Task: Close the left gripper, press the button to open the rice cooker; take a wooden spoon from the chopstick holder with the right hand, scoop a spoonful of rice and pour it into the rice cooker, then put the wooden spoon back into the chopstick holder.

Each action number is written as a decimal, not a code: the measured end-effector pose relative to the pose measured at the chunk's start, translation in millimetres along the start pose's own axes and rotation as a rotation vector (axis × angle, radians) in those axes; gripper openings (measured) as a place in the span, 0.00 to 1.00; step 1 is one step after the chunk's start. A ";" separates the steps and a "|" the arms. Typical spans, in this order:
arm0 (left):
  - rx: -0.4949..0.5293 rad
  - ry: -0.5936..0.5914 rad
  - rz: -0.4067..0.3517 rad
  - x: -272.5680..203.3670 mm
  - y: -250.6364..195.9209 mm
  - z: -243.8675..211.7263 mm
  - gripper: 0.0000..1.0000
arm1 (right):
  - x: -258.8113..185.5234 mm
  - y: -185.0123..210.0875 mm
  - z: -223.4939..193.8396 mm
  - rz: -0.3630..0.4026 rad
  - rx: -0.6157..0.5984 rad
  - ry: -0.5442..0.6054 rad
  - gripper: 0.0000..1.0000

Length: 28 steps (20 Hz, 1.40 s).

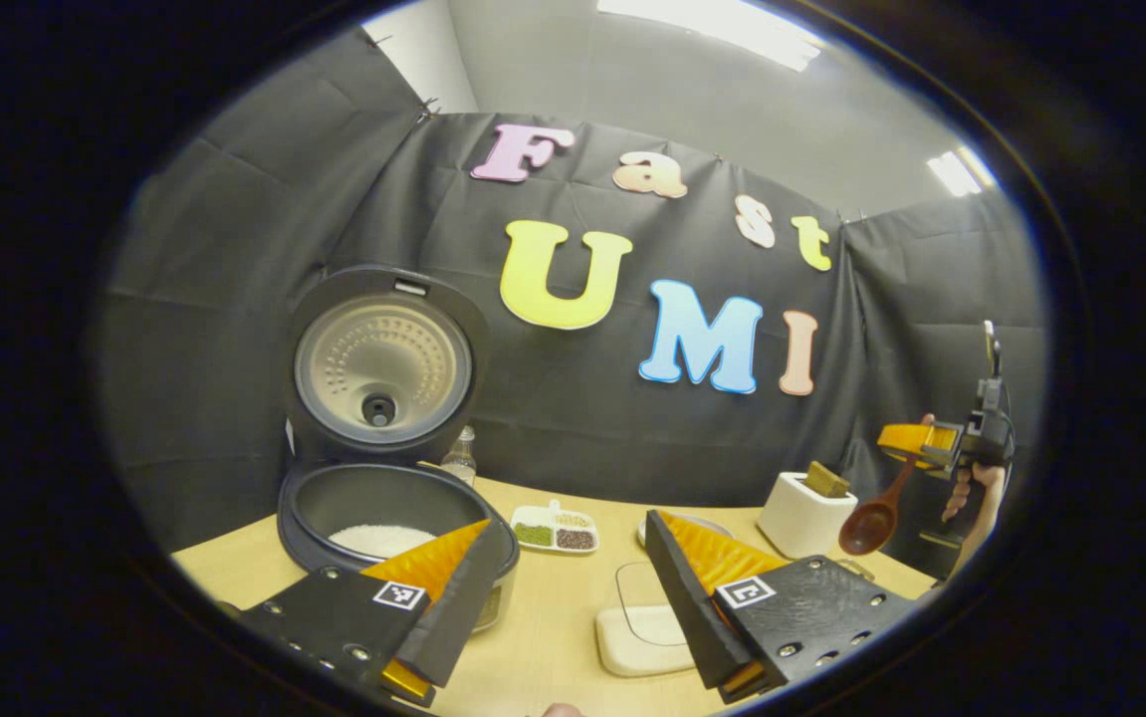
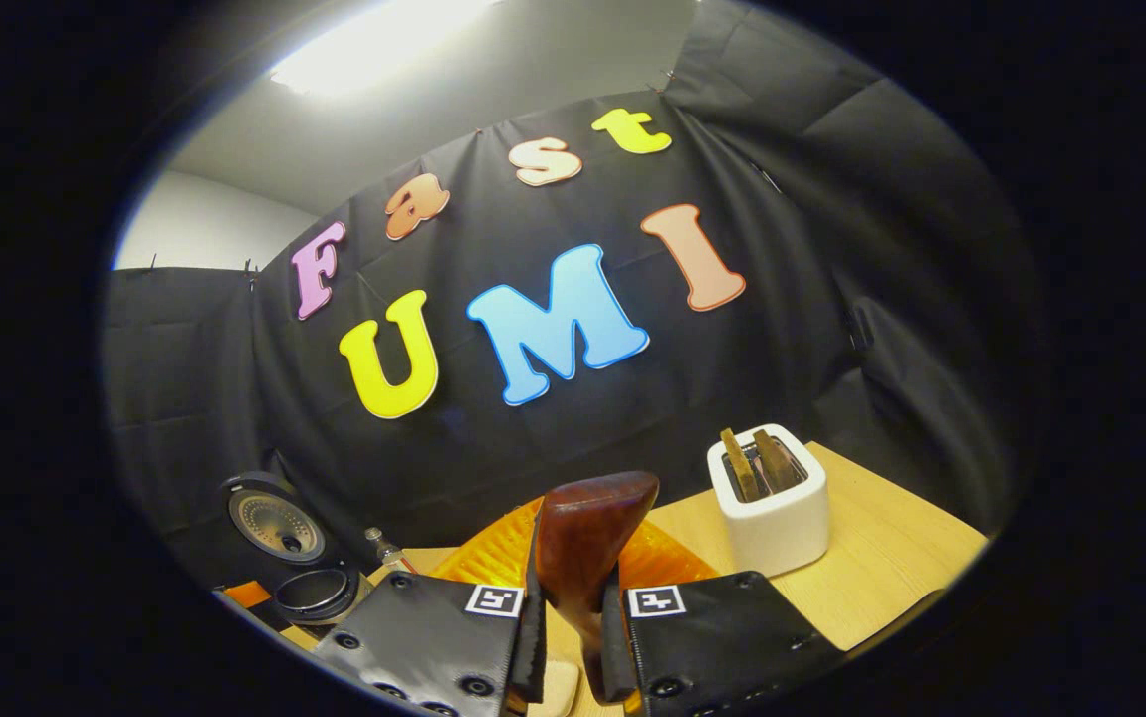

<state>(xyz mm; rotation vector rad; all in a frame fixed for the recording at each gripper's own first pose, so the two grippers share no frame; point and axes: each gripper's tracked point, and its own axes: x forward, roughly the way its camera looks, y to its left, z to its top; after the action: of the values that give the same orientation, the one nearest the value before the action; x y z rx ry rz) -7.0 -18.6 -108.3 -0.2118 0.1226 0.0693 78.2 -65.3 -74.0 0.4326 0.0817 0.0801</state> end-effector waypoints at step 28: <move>0.297 -0.155 0.279 -4.3 77.8 104.7 0.90 | 3.0 -112.0 -97.4 -0.266 0.070 0.164 0.55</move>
<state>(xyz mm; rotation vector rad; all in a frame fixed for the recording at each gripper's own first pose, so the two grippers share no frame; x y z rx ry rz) -5.6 79.5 -22.2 0.1088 0.0062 0.3424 78.6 -125.9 -209.5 0.4807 0.3028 -0.1496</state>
